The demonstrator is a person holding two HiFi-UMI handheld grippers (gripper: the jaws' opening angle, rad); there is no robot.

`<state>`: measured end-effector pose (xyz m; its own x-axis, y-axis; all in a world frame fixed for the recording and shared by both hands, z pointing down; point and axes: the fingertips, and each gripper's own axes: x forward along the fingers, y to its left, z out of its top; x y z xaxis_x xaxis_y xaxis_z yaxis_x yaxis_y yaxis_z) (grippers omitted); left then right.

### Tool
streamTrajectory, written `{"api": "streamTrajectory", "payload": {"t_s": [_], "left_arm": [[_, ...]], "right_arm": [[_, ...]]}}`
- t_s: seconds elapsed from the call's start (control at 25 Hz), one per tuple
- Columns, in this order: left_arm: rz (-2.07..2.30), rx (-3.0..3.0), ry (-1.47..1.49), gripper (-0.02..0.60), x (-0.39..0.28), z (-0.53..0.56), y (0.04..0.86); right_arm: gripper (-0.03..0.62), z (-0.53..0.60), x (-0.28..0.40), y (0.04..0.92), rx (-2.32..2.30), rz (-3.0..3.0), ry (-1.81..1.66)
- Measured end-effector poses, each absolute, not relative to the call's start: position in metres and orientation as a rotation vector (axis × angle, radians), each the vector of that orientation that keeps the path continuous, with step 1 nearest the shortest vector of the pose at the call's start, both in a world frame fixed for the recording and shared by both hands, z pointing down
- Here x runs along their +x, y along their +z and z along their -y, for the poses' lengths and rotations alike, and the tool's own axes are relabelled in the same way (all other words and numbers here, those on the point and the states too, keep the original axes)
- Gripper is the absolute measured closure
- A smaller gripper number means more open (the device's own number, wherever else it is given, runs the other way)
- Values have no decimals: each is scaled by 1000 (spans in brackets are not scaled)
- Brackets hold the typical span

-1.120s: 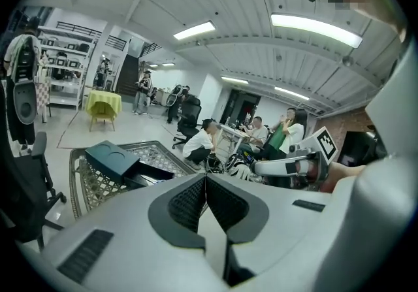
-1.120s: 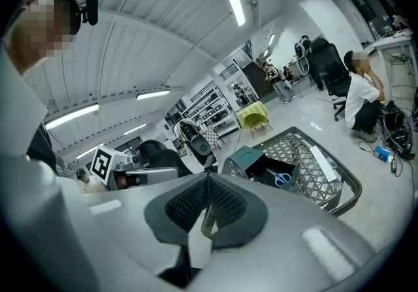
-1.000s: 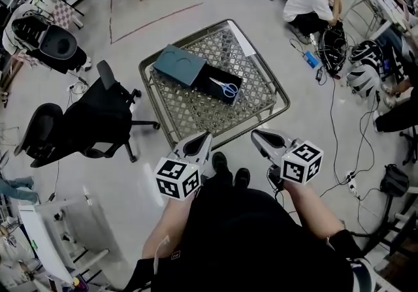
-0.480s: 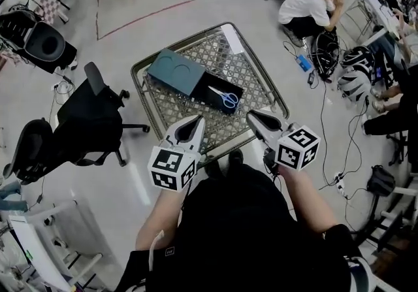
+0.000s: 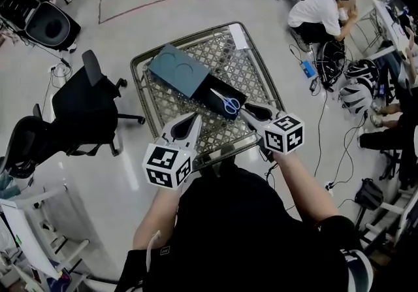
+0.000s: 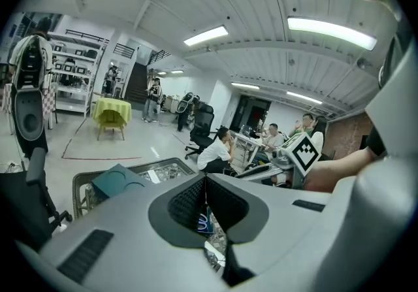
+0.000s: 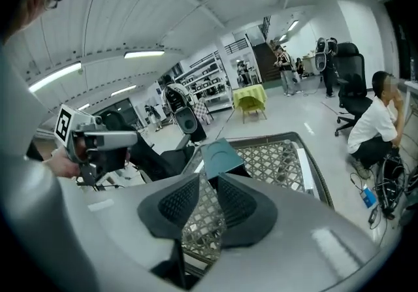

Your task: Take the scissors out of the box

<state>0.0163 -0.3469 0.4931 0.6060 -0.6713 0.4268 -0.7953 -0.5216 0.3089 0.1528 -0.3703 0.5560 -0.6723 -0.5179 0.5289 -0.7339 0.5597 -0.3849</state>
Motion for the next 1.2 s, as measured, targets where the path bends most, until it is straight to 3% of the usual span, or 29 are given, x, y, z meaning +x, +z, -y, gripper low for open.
{"api": "streamTrajectory", "payload": {"t_s": [0.56,1.2], "left_arm": [[1162,2254,359,574,17,367,534],[1160,2159,298,574,12,365,552]], "right_arm": [[448,397,141,712,745,2105,790],[445,405,144,807,474,1809,488]]}}
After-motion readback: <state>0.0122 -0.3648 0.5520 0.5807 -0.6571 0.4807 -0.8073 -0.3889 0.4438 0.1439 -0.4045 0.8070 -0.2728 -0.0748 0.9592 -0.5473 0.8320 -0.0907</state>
